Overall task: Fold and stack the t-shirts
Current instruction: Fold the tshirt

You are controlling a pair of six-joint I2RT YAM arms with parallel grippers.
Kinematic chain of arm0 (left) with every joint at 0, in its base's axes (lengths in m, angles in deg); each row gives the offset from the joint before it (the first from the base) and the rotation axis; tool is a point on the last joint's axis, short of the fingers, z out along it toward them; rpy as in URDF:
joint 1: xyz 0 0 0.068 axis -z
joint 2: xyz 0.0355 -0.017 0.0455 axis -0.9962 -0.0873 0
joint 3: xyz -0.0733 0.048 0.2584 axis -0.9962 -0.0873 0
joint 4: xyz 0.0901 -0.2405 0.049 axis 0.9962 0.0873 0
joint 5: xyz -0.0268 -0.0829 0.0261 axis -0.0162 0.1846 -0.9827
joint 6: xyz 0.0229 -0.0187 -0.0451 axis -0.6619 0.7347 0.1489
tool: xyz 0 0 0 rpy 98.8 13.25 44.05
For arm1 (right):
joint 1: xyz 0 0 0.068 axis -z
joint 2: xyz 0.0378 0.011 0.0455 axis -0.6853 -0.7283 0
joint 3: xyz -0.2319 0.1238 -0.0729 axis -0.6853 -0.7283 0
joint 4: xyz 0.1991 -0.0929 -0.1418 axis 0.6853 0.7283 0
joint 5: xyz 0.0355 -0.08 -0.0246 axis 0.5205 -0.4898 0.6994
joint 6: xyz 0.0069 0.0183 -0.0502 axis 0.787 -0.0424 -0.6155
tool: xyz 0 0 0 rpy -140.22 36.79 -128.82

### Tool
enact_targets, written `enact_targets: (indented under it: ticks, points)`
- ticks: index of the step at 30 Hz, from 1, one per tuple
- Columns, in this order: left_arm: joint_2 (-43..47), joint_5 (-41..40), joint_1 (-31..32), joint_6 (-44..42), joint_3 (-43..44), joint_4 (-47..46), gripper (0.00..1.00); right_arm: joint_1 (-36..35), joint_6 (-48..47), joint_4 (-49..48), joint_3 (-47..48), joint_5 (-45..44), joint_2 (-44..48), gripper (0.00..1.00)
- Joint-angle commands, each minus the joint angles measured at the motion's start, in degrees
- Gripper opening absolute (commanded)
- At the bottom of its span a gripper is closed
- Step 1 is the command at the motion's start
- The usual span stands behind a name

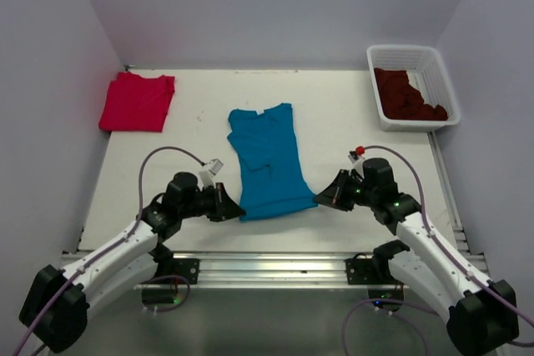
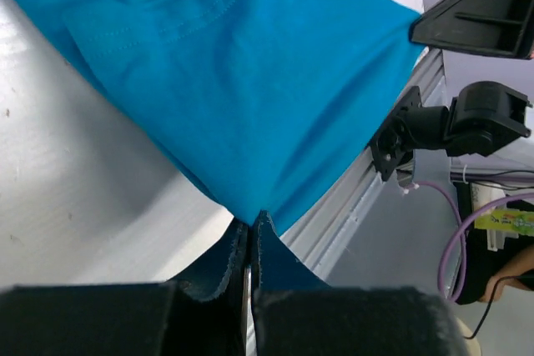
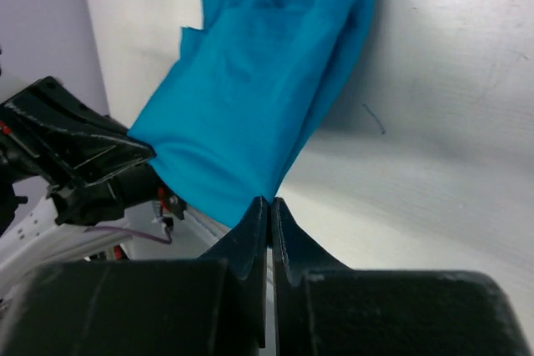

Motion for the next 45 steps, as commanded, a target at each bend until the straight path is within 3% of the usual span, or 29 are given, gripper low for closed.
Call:
enact_targets:
  ticks: [1, 7, 13, 28, 32, 33, 35, 36, 37, 38, 39, 40, 42, 43, 45]
  points:
    - [5.17, -0.76, -0.11, 1.21, 3.35, 15.07, 0.00, 0.36, -2.79, 10.99, 5.16, 0.59, 3.57, 0.00]
    - [4.93, -5.15, -0.11, -1.77, 8.63, 17.81, 0.00, 0.28, -4.28, 9.51, 10.43, 0.42, -1.75, 0.00]
    - [-10.16, -7.45, -1.59, -7.22, 15.39, 8.51, 0.00, 0.28, -8.50, 4.23, 17.73, -2.30, -12.13, 0.00]
    - [-33.19, 2.39, -19.79, -17.33, 36.31, 4.38, 0.00, 0.45, -16.32, 2.99, 45.49, -5.12, -43.04, 0.00]
    - [-47.17, 5.91, -22.95, -17.07, 45.70, 1.72, 0.00, 0.80, -17.38, 4.93, 62.78, -7.48, -58.25, 0.00]
    - [-50.86, 7.40, -23.48, -15.76, 51.38, -0.28, 0.00, 0.80, -17.64, 5.89, 67.26, -9.49, -62.12, 0.00]
    - [-62.28, 7.35, -24.97, -15.14, 59.74, 0.39, 0.00, 0.89, -18.43, 11.59, 85.52, -12.40, -76.70, 0.00]
    - [-65.89, 6.19, -25.33, -13.92, 67.71, 0.23, 0.09, 0.89, -18.35, 13.53, 92.55, -13.72, -81.53, 0.08]
    - [-72.62, 7.75, -25.42, -12.95, 71.96, -2.73, 0.19, 0.89, -18.35, 16.68, 105.50, -14.60, -86.98, 0.28]
    - [-75.82, 9.07, -25.68, -12.24, 77.14, -1.80, 0.57, 0.98, -17.82, 18.88, 111.72, -14.87, -94.78, 0.71]
    - [-78.20, 10.39, -25.68, -12.41, 85.72, -0.14, 1.00, 0.98, -17.82, 21.60, 117.35, -16.01, -98.16, 0.74]
    - [-79.44, 10.84, -25.86, -12.41, 87.55, 0.22, 1.00, 0.80, -18.34, 24.59, 122.71, -17.06, -99.67, 0.75]
    - [-77.10, 9.44, -25.95, -12.93, 85.39, -1.61, 1.00, 0.45, -19.05, 21.92, 117.44, -17.86, -94.36, 0.77]
    - [-73.34, 7.87, -26.03, -13.03, 83.45, -4.75, 1.00, 0.28, -19.22, 12.06, 103.48, -18.73, -90.33, 0.78]
    - [-70.33, 7.24, -26.12, -12.94, 78.80, -7.06, 1.00, 0.28, -19.58, 3.12, 91.09, -20.41, -78.40, 0.81]
